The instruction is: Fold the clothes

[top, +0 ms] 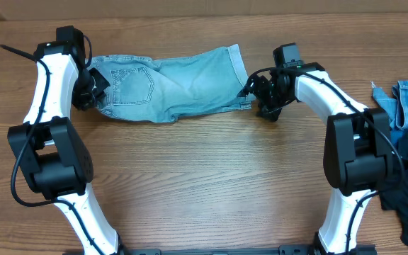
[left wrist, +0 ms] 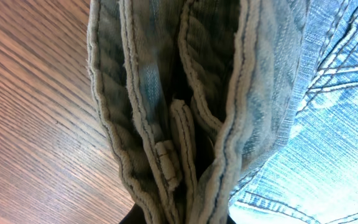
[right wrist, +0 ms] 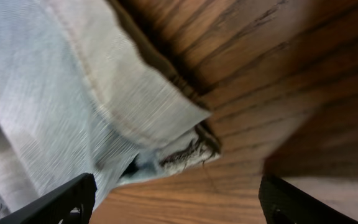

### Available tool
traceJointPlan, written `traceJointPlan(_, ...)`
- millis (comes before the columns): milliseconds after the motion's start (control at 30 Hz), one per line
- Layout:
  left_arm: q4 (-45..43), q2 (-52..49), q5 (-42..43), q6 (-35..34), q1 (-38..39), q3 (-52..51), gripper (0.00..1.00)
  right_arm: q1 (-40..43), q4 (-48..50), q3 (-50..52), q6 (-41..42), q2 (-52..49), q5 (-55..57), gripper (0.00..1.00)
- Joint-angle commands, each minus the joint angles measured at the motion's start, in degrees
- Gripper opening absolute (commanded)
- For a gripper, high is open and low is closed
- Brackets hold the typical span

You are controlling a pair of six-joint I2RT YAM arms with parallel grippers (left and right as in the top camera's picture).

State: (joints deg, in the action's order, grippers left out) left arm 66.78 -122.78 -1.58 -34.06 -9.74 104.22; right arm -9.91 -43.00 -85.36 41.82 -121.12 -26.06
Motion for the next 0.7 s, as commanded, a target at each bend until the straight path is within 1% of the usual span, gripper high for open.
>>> traceJointPlan(0, 0.96, 1.70, -1.36, 1.33, 0.02, -0.24, 0.05, -1.29, 1.18, -0.09, 6.47, -1.18, 3.45, 0.86)
traceJointPlan(67, 1.36, 1.70, -1.38, 1.31, 0.02, -0.24, 0.06, -1.40, 1.88, -0.09, 8.85, -2.23, 3.34, 0.85)
traceJointPlan(100, 1.53, 1.70, -1.38, 1.31, 0.02, -0.24, 0.06, -1.40, 2.43, -0.09, 9.46, -2.71, 3.37, 0.80)
traceJointPlan(167, 1.77, 1.70, -1.38, 1.33, 0.02, -0.24, 0.06, -1.38, 2.54, -0.09, 9.40, -2.89, 3.78, 0.66)
traceJointPlan(200, 1.86, 1.70, -1.40, 1.33, 0.02, -0.24, 0.06, -1.38, 2.36, -0.09, 9.14, -2.89, 3.82, 0.52)
traceJointPlan(233, 1.97, 1.70, -1.40, 1.33, 0.00, -0.24, 0.07, -1.31, 1.66, -0.09, 8.98, -2.89, 5.64, 0.32)
traceJointPlan(267, 1.99, 1.70, -1.38, 1.33, 0.00, -0.24, 0.08, -1.22, 0.66, -0.09, 8.72, -2.89, 7.98, 0.23)
traceJointPlan(300, 1.95, 1.70, -1.40, 1.33, 0.00, -0.24, 0.08, -0.94, -0.87, -0.09, 8.74, -2.89, 10.67, 0.09)
traceJointPlan(333, 1.95, 1.70, -1.38, 1.33, 0.00, -0.24, 0.09, -0.83, -0.98, -0.09, 7.39, -2.89, 11.08, 0.04)
traceJointPlan(433, 1.99, 1.70, -1.49, 2.89, 0.00, -0.24, 0.09, -0.33, -1.05, -0.20, 3.56, -2.80, 14.38, 0.04)
traceJointPlan(533, 2.01, 1.70, -1.68, 5.68, -0.11, -0.24, 0.09, 2.73, -5.86, -0.20, 0.94, -2.64, 19.54, 0.04)
traceJointPlan(600, 2.01, 1.70, -1.22, 5.84, -0.09, -0.24, 0.09, 4.85, -6.62, -0.20, -4.13, -2.27, 18.64, 0.04)
traceJointPlan(667, 2.05, 1.79, 0.63, 8.66, -0.09, -0.22, 0.11, 5.84, -5.77, -0.22, -10.23, -0.68, 15.69, 0.04)
